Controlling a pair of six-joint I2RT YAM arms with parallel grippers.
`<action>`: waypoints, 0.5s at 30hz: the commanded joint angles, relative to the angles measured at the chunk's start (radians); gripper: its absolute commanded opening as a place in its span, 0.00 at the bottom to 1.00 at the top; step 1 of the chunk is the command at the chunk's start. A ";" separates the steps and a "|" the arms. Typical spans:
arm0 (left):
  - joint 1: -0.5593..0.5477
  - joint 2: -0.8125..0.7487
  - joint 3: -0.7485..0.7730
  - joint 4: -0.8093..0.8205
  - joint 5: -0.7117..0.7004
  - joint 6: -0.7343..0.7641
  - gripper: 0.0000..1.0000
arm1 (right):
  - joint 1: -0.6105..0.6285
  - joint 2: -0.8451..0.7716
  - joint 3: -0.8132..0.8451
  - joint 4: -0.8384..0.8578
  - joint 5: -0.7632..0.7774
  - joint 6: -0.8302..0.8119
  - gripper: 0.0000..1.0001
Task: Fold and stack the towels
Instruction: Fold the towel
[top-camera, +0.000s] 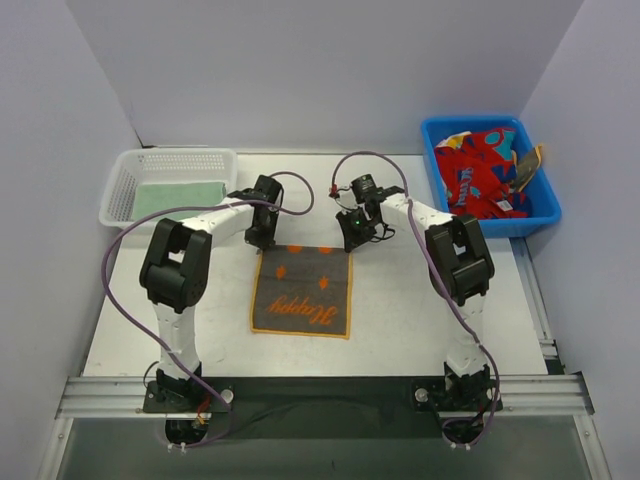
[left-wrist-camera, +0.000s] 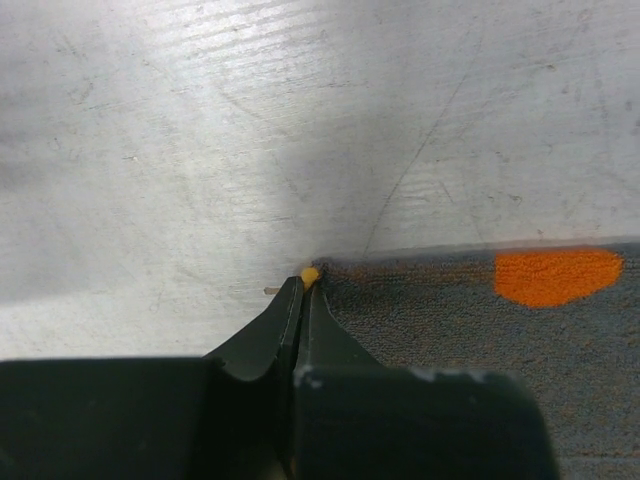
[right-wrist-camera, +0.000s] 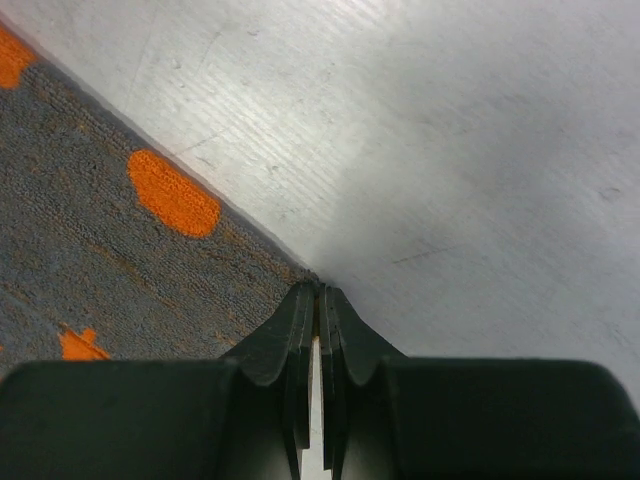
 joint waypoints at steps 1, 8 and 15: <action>0.012 -0.048 -0.007 -0.005 0.065 0.011 0.00 | -0.037 -0.068 0.038 -0.070 0.087 -0.015 0.00; 0.033 -0.151 -0.044 0.171 0.128 -0.014 0.00 | -0.066 -0.079 0.116 -0.065 0.126 -0.021 0.00; 0.044 -0.200 -0.114 0.310 0.137 -0.014 0.00 | -0.072 -0.093 0.121 -0.054 0.153 -0.032 0.00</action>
